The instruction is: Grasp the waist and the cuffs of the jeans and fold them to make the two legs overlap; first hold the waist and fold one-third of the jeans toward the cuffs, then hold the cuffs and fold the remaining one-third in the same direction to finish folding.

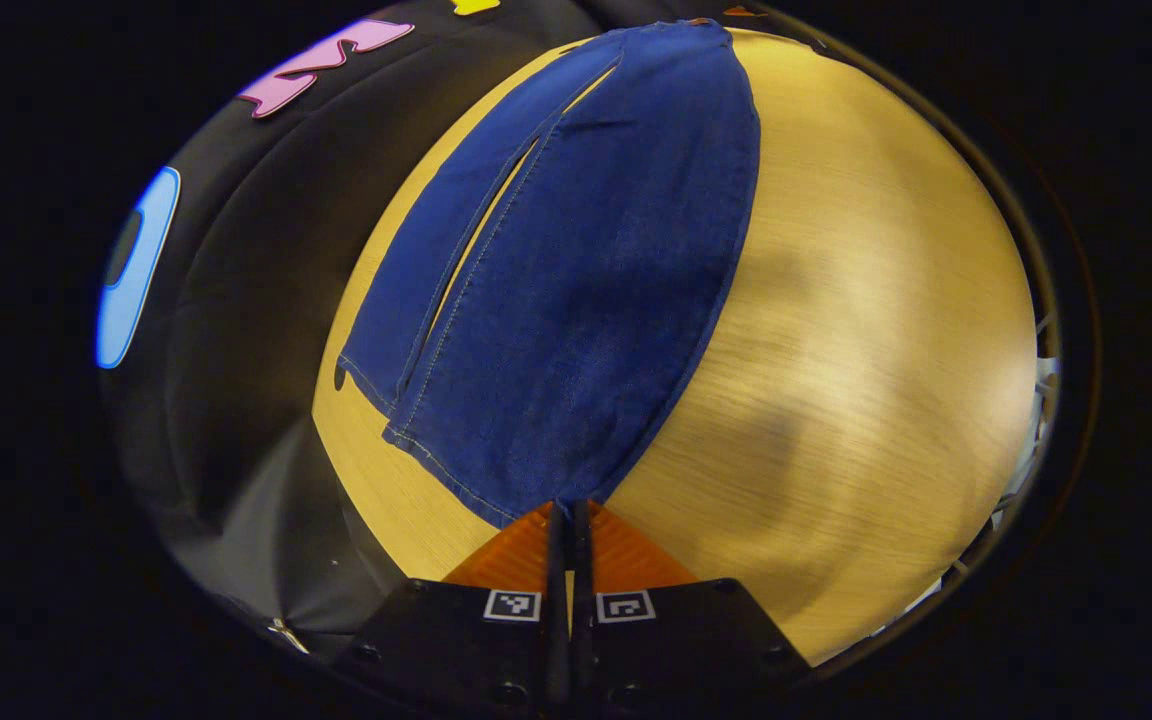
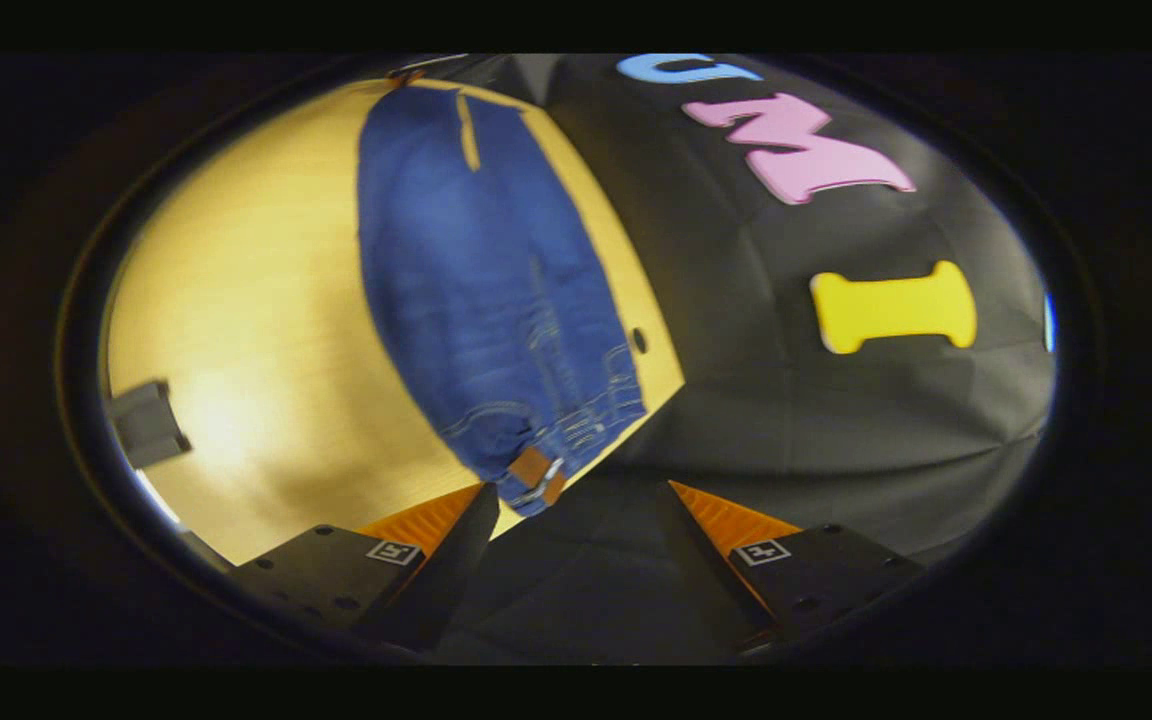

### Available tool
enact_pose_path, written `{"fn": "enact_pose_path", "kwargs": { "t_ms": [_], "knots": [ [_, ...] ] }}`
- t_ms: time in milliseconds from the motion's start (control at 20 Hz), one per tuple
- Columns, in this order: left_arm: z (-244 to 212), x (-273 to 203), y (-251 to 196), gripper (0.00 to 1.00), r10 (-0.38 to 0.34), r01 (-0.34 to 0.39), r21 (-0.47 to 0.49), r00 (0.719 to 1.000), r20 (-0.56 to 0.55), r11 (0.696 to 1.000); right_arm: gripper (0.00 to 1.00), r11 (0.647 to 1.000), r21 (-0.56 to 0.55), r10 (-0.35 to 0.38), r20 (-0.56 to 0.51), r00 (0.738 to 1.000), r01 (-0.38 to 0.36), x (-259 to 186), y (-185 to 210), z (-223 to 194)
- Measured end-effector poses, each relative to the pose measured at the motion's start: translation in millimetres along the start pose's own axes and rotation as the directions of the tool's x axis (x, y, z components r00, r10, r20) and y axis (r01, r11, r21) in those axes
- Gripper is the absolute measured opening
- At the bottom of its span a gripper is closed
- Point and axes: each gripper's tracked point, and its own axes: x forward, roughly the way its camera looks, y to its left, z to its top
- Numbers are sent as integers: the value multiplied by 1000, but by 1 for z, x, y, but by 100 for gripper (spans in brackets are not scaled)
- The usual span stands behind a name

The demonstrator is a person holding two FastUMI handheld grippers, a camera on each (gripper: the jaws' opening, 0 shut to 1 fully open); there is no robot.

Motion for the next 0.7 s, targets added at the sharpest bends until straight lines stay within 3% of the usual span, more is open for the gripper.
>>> {"fn": "enact_pose_path", "kwargs": {
  "t_ms": [350, 650, 700],
  "knots": [
    [2, 1, 0, 6, 7, -7, -9, 999, -49, 1000, 96, 982, -124, 138, -40, 990, -142, 46, 26, -34],
    [4, 2, 0, 6, 43, -46, -35, 996, -78, 998, 91, 986, -148, 82, 23, 996, -78, 79, 9, -22],
    [5, 1, 0, 6, 53, -56, -38, 995, -81, 998, 83, 986, -151, 77, 25, 997, -72, 83, 9, -23]
  ]
}}
